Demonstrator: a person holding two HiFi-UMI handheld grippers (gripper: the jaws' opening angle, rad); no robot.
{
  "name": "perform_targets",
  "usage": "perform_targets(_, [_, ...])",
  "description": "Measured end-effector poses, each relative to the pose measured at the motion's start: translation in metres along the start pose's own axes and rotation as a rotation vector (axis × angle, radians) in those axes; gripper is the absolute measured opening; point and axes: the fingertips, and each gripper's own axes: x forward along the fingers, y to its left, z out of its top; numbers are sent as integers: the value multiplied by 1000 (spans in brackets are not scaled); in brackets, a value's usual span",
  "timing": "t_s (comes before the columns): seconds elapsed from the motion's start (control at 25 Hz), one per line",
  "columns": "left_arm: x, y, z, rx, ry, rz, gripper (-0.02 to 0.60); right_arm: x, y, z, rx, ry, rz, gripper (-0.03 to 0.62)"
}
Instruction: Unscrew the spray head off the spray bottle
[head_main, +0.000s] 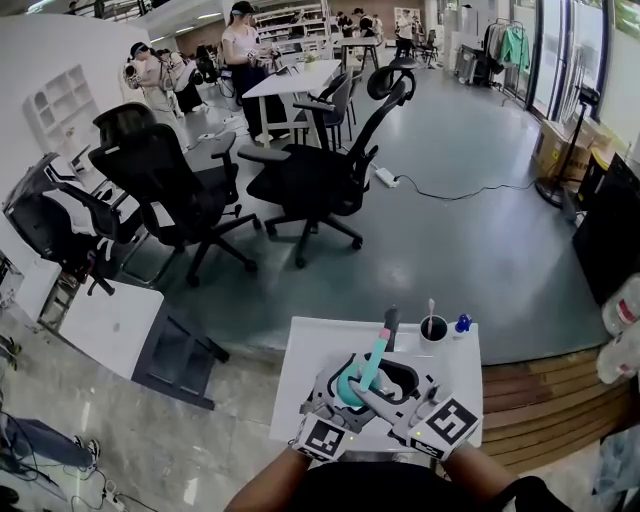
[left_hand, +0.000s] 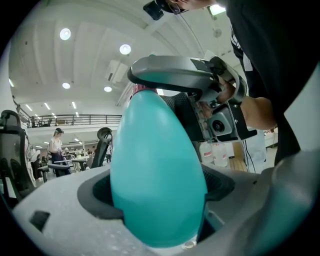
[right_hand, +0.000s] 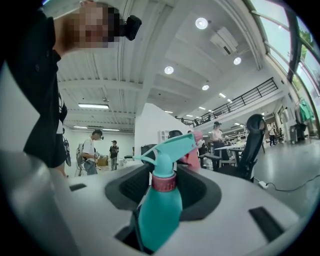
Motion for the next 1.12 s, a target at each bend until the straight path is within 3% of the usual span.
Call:
perform_targets(0.32, [4, -7, 8, 17, 11, -1, 453, -12, -6, 7, 26, -40, -17, 151])
perform_targets(0.52, [6, -18, 20, -2, -12, -95, 453, -18, -7, 11, 39, -57, 7, 147])
perform_targets(0.68, [4, -32, 24, -52, -33, -228, 453, -22, -3, 11, 47, -58, 67, 146])
perform_targets(0.76, [0, -40, 37, -124, -77, -303, 453, -24, 2, 13, 52, -63, 121, 146])
perform_targets(0.84, [-5, -50, 51, -183, -118, -390, 453, -28, 10, 17, 53, -74, 208, 146])
perform_targets(0.96, [-13, -60, 58, -185, -143, -499, 453, -34, 20, 22, 52, -93, 353, 149])
perform_targets(1.04, [-15, -61, 59, -180, -141, -519, 454, -36, 21, 24, 56, -109, 399, 150])
perform_targets(1.12, [-12, -56, 54, -174, -123, -472, 454, -33, 19, 23, 32, -111, 368, 155])
